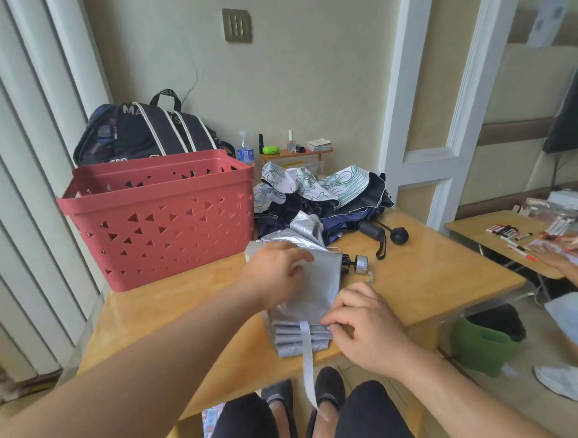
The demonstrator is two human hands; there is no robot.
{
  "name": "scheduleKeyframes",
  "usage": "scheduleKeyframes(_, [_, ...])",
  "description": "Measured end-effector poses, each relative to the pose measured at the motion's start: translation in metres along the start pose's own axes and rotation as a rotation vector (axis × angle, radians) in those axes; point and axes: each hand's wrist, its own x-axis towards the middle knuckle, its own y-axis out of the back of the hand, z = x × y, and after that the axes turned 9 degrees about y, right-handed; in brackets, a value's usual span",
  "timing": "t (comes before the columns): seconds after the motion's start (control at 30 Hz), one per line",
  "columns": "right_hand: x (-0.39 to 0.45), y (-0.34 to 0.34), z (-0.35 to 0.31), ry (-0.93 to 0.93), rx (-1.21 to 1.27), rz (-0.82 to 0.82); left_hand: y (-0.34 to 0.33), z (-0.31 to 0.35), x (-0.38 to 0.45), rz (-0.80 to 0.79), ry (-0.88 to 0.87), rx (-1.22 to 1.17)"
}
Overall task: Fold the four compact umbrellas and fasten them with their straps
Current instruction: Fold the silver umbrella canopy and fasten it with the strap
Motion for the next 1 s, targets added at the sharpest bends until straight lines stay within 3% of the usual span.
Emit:
scheduleKeyframes(0.13, [0.001,0.007,0.002,0.032,-0.021,-0.07,-0.03,-0.005,0.015,-0.172,-0.042,0.237])
scheduleKeyframes(0.27, [0.029,0.028,0.007,-0.019,0.043,-0.237,-0.044,-0.022,0.001,-0.149,-0.093,0.213])
scheduleKeyframes(0.37, [0.061,0.03,0.027,-0.137,0.109,0.026,-0.038,-0.02,-0.009,-0.216,-0.061,0.277])
scheduleKeyframes(0.43, [0.077,0.023,0.038,-0.184,0.099,0.112,-0.034,-0.017,-0.013,-0.258,-0.016,0.308])
scheduleKeyframes(0.63, [0.081,0.01,0.058,-0.175,-0.067,-0.178,-0.024,-0.018,-0.019,-0.363,-0.021,0.357])
scheduleKeyframes(0.73, [0.071,0.016,0.057,-0.179,-0.02,-0.219,-0.019,-0.031,-0.028,-0.398,0.034,0.361])
scheduleKeyframes(0.87, [0.07,0.022,0.049,-0.175,-0.162,-0.343,-0.012,-0.034,-0.032,-0.438,0.035,0.405])
scheduleKeyframes(1.0, [0.09,0.022,0.036,-0.2,-0.246,-0.345,-0.008,-0.029,-0.029,-0.45,0.015,0.439])
